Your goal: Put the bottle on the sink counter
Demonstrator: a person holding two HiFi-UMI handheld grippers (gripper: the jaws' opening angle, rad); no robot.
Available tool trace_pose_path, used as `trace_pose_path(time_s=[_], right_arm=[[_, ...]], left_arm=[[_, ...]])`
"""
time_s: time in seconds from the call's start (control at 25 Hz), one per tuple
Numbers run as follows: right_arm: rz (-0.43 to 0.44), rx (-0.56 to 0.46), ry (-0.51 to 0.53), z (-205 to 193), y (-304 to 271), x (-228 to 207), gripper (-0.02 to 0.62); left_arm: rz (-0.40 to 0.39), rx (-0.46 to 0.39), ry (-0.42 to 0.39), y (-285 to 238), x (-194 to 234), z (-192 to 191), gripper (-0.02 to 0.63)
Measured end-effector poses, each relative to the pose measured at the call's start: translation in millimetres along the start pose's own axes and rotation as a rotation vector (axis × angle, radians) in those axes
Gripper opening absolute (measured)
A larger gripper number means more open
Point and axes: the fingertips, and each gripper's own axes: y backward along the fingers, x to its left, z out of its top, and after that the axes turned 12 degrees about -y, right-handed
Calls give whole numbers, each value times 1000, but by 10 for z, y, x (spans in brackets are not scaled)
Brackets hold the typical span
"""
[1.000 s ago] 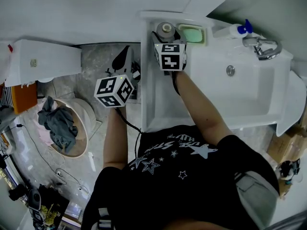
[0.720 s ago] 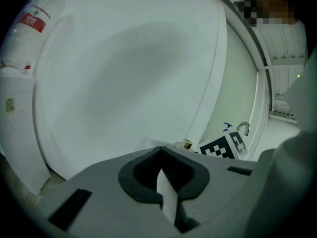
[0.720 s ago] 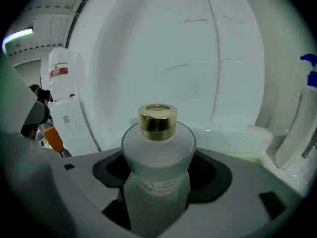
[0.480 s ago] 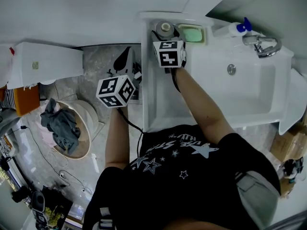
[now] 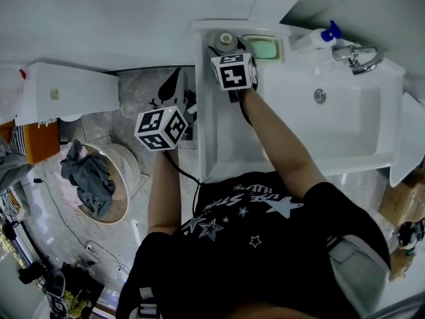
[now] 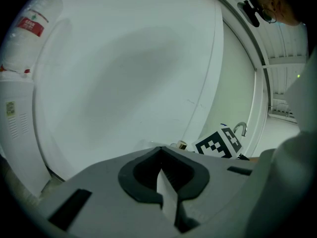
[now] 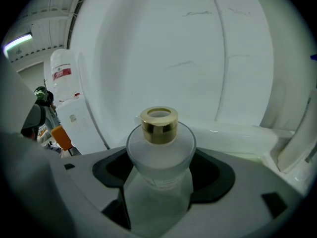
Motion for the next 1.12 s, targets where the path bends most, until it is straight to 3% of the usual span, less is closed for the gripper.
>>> trace_pose_path(time_s=[0.52, 0.92, 1.12], right_arm=[[25, 1, -14, -152, 498, -42, 319], [160, -94, -30, -106, 1126, -30, 318], [247, -108, 18, -153, 1471, 3, 318]], left_arm=[[81, -51, -2, 566, -153, 115, 8], [153, -98, 16, 1050, -547, 139, 8], [189, -113, 18, 1252, -837, 107, 8]])
